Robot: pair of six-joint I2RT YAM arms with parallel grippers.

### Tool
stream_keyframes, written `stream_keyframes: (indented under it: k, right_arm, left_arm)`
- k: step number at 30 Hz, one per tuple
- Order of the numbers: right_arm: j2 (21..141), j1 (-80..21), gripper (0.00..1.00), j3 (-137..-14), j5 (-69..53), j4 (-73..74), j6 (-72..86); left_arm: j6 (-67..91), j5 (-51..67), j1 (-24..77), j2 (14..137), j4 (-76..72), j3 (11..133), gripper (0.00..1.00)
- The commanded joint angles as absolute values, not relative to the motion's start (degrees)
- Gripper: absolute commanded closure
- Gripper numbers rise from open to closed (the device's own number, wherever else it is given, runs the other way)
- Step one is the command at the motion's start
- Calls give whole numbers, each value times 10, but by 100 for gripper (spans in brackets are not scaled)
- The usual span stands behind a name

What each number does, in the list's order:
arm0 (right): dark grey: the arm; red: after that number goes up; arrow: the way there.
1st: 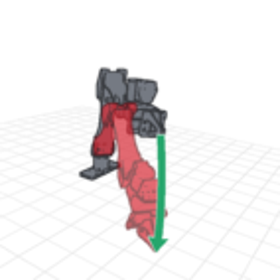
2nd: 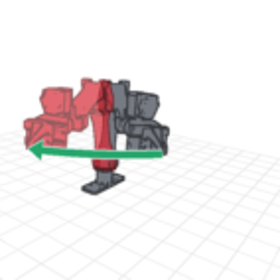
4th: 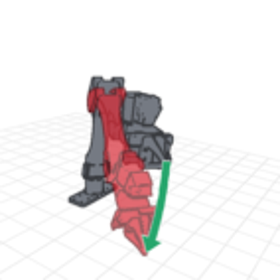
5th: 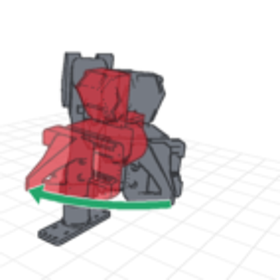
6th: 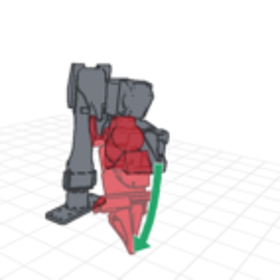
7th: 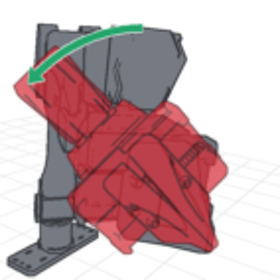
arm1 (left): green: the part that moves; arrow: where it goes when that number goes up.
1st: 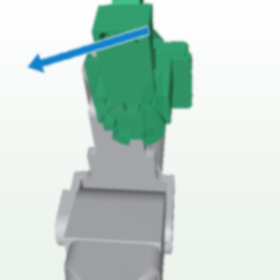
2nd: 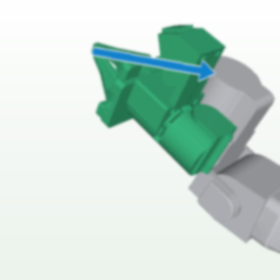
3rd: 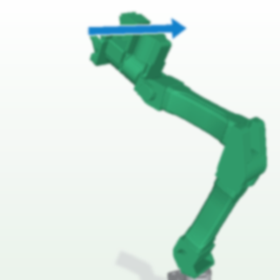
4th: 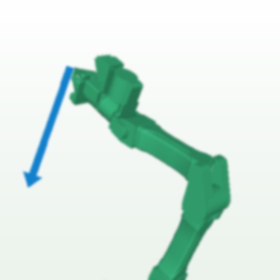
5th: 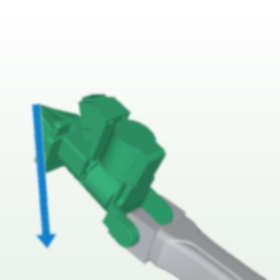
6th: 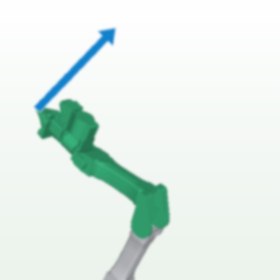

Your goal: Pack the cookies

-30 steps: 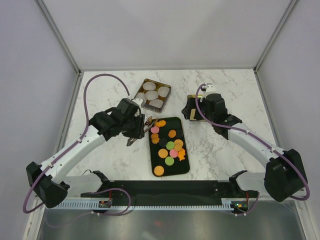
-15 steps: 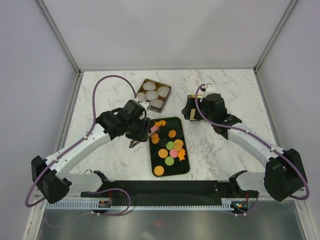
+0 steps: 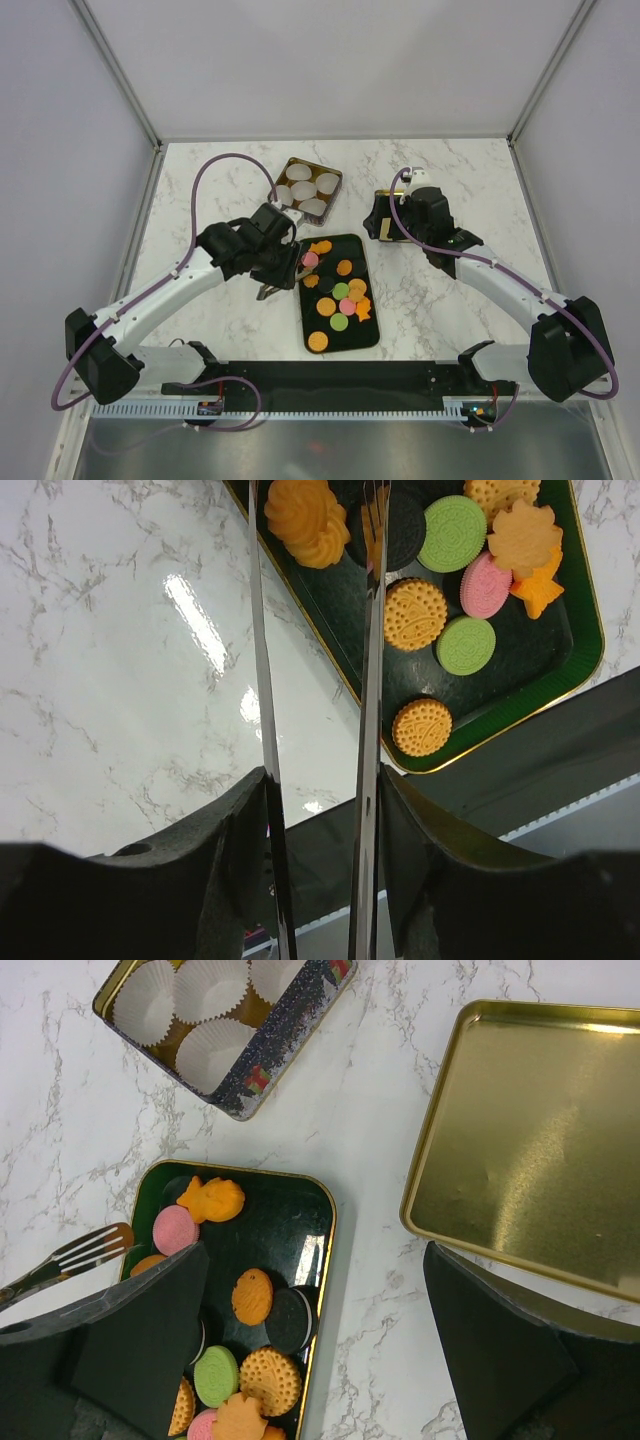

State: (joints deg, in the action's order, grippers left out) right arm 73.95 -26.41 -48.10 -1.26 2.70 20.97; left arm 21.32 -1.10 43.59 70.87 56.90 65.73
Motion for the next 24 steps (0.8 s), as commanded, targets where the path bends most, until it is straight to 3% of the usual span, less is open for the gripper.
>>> stream_keyframes:
  k: [1, 24]
  right_arm:
    - [740, -266, 2, -507, -11, 24, 201]
    - [735, -266, 2, -502, -12, 24, 200]
  left_arm:
    - [187, -3, 442, 710, 575, 661, 47]
    - [189, -29, 446, 735, 562, 642, 50]
